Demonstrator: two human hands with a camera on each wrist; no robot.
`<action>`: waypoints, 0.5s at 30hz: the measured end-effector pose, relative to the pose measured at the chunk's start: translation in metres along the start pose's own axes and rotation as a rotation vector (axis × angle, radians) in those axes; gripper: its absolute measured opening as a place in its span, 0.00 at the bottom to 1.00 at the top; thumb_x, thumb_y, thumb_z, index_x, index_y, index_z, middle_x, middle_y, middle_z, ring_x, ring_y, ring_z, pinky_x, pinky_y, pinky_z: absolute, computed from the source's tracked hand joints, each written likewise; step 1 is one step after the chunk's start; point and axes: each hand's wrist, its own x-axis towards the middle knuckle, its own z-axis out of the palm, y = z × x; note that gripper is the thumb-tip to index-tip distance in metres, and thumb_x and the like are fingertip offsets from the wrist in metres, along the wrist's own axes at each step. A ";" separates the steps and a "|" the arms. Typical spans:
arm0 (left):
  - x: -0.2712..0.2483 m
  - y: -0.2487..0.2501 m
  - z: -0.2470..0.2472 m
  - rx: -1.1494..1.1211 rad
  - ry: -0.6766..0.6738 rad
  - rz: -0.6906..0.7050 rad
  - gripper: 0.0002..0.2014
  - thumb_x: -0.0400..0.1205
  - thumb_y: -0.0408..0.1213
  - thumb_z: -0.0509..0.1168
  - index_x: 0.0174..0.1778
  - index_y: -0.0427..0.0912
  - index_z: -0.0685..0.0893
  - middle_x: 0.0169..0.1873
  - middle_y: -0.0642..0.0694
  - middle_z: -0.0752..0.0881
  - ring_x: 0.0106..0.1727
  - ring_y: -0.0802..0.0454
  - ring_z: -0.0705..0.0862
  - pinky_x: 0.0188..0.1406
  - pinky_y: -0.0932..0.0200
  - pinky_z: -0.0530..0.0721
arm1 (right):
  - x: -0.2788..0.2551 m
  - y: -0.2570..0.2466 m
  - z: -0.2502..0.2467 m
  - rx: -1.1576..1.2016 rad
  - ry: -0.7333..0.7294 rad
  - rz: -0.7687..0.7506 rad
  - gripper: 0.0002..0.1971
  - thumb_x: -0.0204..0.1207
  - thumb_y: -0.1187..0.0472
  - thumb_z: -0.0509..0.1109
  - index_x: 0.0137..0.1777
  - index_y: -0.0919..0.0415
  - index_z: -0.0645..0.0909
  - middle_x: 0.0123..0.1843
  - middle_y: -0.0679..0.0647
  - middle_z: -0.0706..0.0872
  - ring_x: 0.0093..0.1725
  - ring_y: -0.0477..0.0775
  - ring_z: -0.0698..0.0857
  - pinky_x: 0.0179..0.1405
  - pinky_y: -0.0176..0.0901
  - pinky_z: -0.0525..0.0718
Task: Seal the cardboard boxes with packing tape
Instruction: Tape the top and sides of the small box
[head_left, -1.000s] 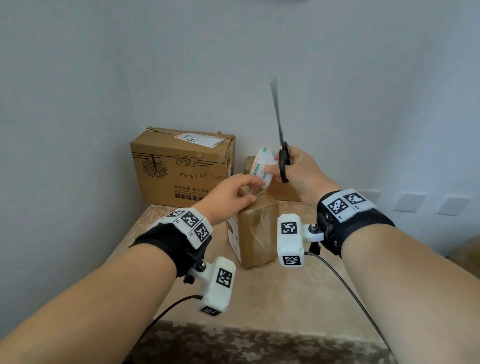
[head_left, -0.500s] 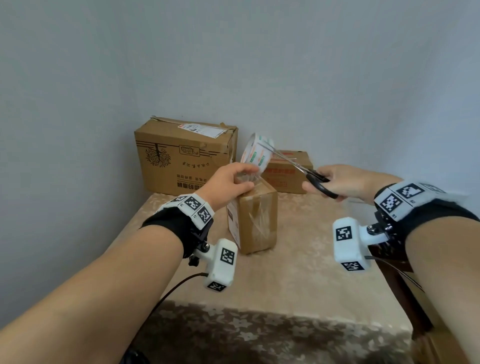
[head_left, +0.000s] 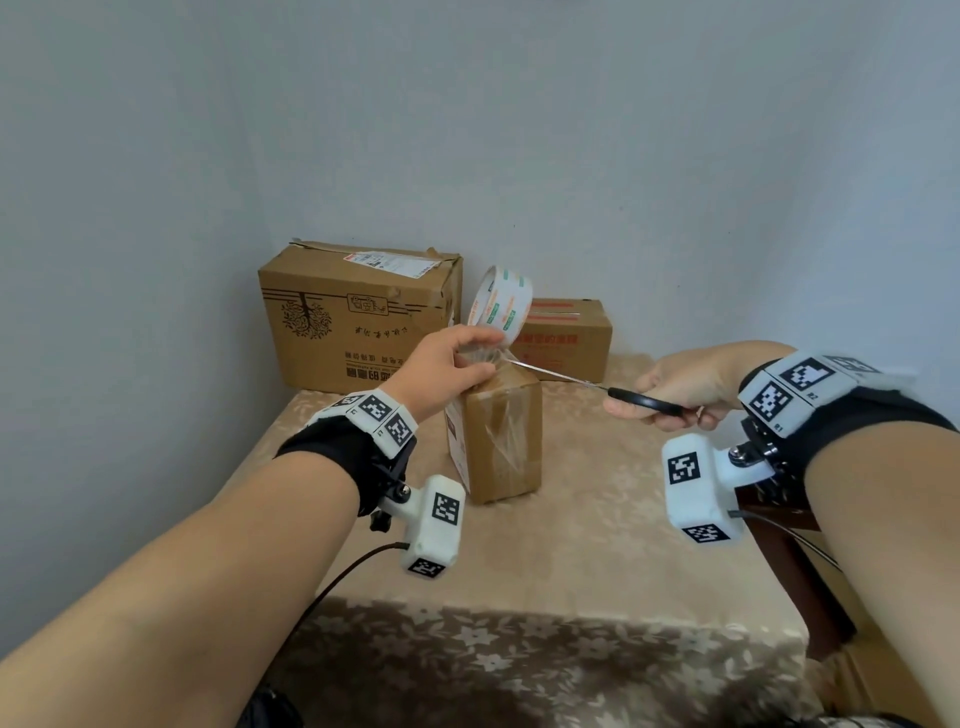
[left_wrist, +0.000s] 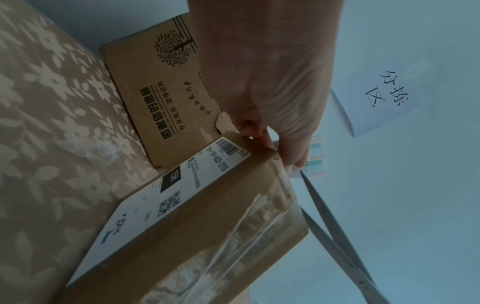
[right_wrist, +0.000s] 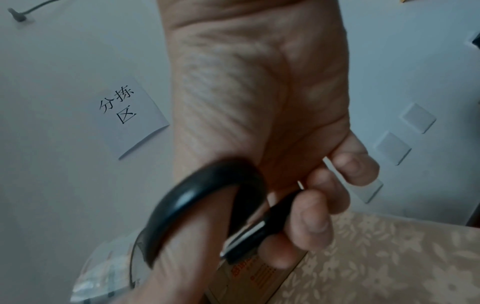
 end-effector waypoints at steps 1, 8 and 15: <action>0.000 0.000 0.000 -0.006 -0.006 -0.001 0.19 0.80 0.25 0.67 0.66 0.44 0.82 0.46 0.53 0.82 0.31 0.63 0.83 0.27 0.73 0.80 | 0.002 0.000 0.001 0.005 -0.003 -0.005 0.37 0.46 0.24 0.69 0.39 0.57 0.72 0.22 0.48 0.71 0.22 0.47 0.63 0.26 0.38 0.62; 0.005 -0.003 -0.010 -0.057 -0.114 -0.041 0.16 0.79 0.22 0.67 0.59 0.44 0.85 0.39 0.46 0.88 0.32 0.54 0.80 0.32 0.68 0.83 | 0.018 -0.003 0.009 0.040 -0.013 -0.067 0.36 0.44 0.25 0.70 0.42 0.54 0.77 0.21 0.47 0.71 0.21 0.45 0.63 0.26 0.37 0.60; 0.009 -0.004 -0.016 -0.095 -0.173 -0.067 0.16 0.78 0.21 0.67 0.58 0.42 0.85 0.45 0.54 0.87 0.31 0.62 0.83 0.35 0.68 0.83 | 0.028 -0.002 0.016 0.083 0.018 -0.103 0.29 0.51 0.25 0.71 0.42 0.48 0.82 0.22 0.48 0.73 0.21 0.46 0.65 0.25 0.37 0.62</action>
